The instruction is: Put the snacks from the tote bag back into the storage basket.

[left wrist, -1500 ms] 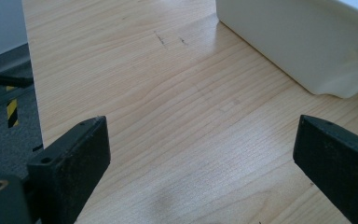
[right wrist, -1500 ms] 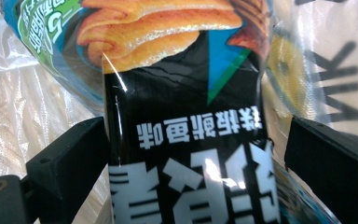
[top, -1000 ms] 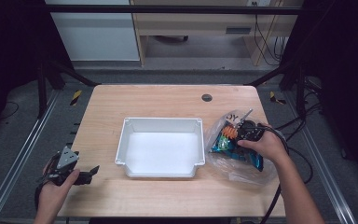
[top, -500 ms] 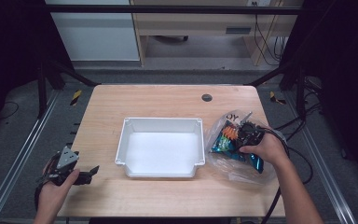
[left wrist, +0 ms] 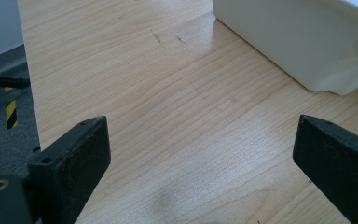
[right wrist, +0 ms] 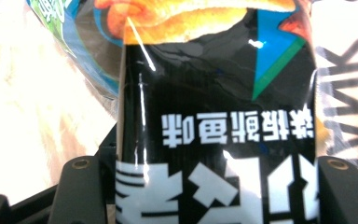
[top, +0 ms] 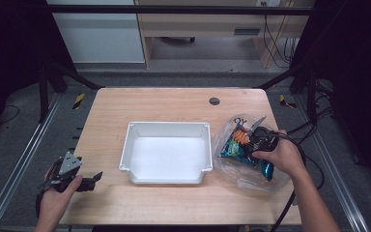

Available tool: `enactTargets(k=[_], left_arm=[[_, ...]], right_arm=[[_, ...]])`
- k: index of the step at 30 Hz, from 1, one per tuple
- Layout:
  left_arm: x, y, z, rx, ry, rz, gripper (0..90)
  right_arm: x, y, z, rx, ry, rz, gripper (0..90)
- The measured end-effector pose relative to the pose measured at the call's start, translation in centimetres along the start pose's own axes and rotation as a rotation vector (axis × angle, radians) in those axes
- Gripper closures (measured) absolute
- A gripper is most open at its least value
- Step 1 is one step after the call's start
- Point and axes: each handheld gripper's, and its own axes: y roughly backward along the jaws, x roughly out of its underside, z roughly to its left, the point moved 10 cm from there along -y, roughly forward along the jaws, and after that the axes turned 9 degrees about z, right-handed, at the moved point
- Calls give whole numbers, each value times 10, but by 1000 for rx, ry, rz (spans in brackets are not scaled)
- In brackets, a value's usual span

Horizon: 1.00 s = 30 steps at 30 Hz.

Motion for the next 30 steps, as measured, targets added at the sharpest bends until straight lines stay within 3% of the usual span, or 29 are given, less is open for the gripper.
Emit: enactTargets(k=[8, 21, 30], left_arm=[[0, 0, -1, 2, -2, 1, 38], [0, 1, 3, -10, 11, -1, 38], [1, 1, 3, -9, 14, 0, 37]], right_arm=[[7, 20, -2, 45, -23, -41, 393], [7, 48, 4, 42, -49, -142, 403], [4, 61, 8, 37, -48, -181, 406]])
